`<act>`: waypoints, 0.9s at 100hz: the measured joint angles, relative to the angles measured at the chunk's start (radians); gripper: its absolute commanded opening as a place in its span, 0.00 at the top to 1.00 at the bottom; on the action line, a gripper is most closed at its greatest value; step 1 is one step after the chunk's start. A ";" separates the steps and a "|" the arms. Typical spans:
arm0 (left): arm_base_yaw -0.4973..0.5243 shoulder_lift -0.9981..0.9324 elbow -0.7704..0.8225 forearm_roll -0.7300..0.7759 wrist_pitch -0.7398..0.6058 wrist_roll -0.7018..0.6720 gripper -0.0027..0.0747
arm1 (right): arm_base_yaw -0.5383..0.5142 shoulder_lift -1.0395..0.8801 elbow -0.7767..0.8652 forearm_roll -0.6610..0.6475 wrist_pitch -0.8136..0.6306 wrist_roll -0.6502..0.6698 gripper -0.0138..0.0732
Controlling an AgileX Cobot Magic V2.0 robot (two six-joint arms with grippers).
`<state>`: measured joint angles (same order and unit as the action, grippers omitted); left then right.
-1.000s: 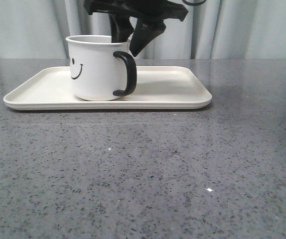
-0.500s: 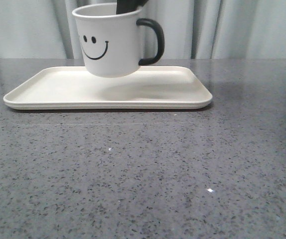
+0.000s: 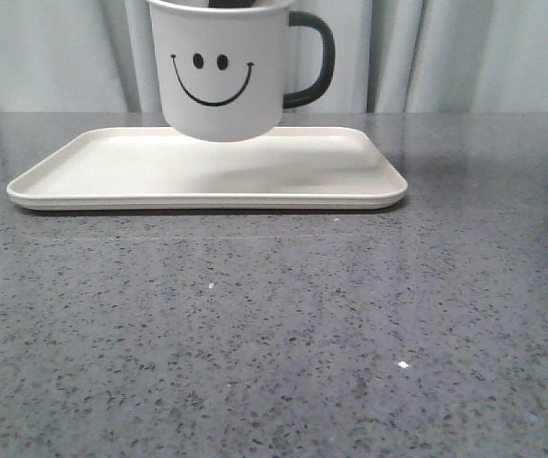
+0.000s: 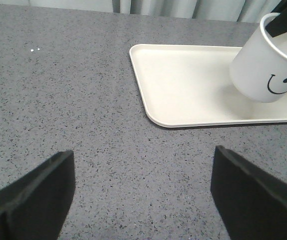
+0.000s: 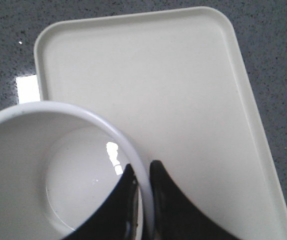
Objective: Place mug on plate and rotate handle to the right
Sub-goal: 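Lift and rotate the mug with the right gripper, turning the handle, then set the mug down on the tray and release with the right gripper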
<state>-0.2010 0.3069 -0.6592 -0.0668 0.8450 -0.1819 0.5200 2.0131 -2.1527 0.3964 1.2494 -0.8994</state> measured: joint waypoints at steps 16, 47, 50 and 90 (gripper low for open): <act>0.000 0.000 0.000 0.000 0.000 0.000 0.26 | -0.015 0.068 -0.035 0.000 0.000 -0.010 0.91; 0.000 0.000 0.000 0.000 0.000 0.000 0.26 | -0.015 0.136 -0.093 0.005 0.000 -0.014 0.91; 0.000 0.000 0.000 0.000 0.000 0.000 0.26 | -0.015 0.140 -0.093 0.006 0.000 -0.014 0.91; 0.000 0.000 0.000 0.000 0.000 0.000 0.26 | -0.015 0.157 -0.093 0.014 0.000 -0.015 0.90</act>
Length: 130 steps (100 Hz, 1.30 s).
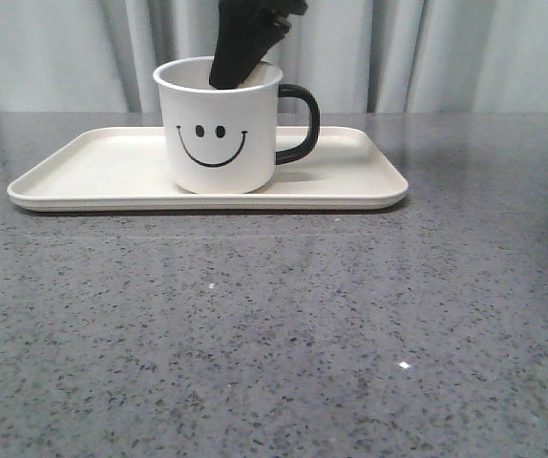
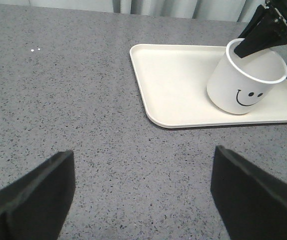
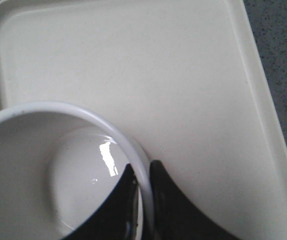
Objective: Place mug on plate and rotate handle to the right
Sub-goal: 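Set the mug down on the tray and release with the right gripper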
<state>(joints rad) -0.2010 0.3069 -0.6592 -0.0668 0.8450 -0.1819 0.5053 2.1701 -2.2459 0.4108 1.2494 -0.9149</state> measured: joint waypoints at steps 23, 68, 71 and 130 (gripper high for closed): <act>0.000 0.000 0.000 0.000 0.000 0.000 0.26 | 0.000 0.000 0.000 0.001 0.000 0.000 0.55; 0.000 0.000 0.000 0.000 0.000 0.000 0.26 | 0.002 -0.045 0.000 -0.021 -0.012 0.089 0.26; 0.000 0.000 0.000 0.000 0.000 0.000 0.26 | 0.002 -0.061 0.000 -0.035 -0.012 0.103 0.26; 0.000 0.000 0.000 0.000 0.000 0.000 0.26 | 0.002 -0.675 0.183 -0.456 -0.022 0.551 0.28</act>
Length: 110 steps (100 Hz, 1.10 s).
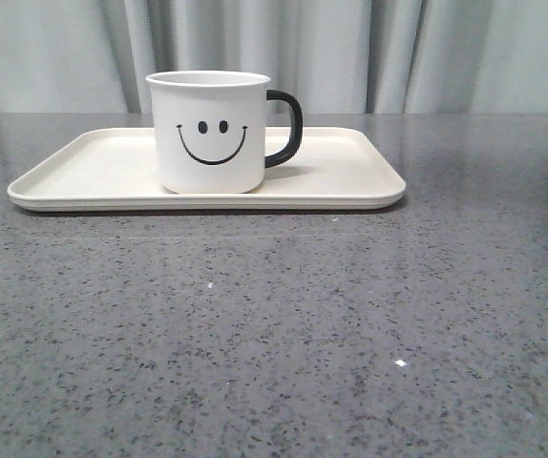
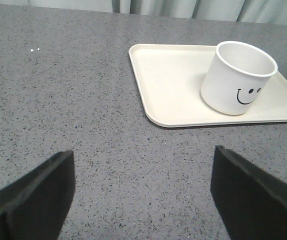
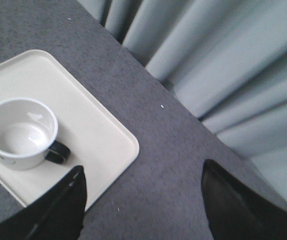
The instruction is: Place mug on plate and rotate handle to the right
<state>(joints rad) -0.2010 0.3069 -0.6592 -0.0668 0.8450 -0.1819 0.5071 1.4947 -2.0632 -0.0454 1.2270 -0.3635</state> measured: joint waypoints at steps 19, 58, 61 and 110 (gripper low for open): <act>0.000 0.000 0.000 0.000 0.000 0.000 0.26 | 0.000 -0.322 0.393 -0.126 -0.072 0.162 0.32; 0.000 0.000 0.000 0.000 0.000 0.000 0.26 | 0.000 -1.035 1.219 -0.417 -0.393 0.610 0.33; 0.000 0.000 0.000 0.000 0.000 0.000 0.26 | 0.000 -1.067 1.263 -0.435 -0.395 0.634 0.33; 0.000 0.000 0.000 0.000 0.000 0.000 0.46 | 0.000 -1.188 1.544 -0.494 -0.503 0.682 0.92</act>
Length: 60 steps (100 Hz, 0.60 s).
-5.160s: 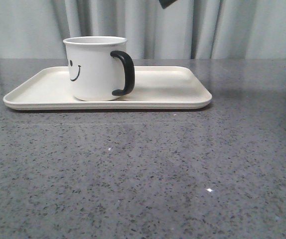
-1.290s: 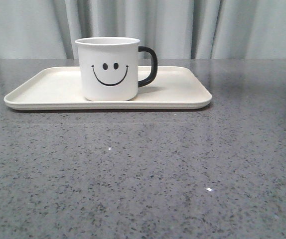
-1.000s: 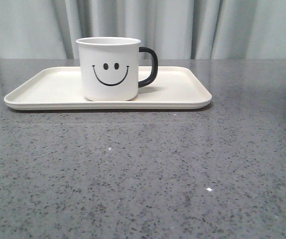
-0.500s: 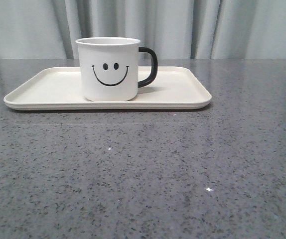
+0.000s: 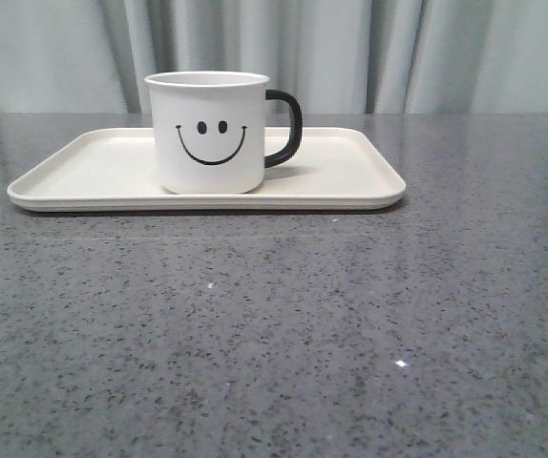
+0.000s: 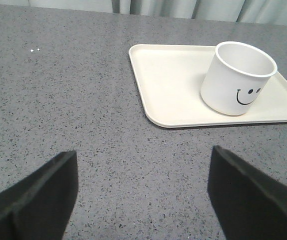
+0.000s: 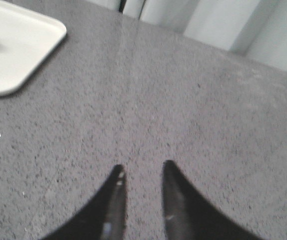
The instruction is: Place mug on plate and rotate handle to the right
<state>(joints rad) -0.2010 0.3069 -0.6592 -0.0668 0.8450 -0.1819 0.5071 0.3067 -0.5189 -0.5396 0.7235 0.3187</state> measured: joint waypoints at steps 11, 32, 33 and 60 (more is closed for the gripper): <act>0.000 0.000 0.000 0.000 0.000 0.000 0.78 | 0.000 0.000 0.000 -0.002 -0.049 0.000 0.92; 0.000 0.000 0.000 0.000 0.000 0.000 0.99 | 0.000 0.000 0.000 -0.002 -0.114 0.003 0.92; 0.000 0.000 0.000 0.000 0.000 0.000 0.99 | 0.000 0.000 0.000 -0.002 -0.114 0.003 0.92; 0.000 0.000 0.000 0.000 -0.002 0.000 0.99 | 0.000 0.000 0.000 -0.006 -0.115 0.003 0.92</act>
<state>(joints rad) -0.2010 0.3069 -0.6592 -0.0668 0.8429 -0.1819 0.5071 0.3067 -0.5189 -0.5453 0.6083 0.3219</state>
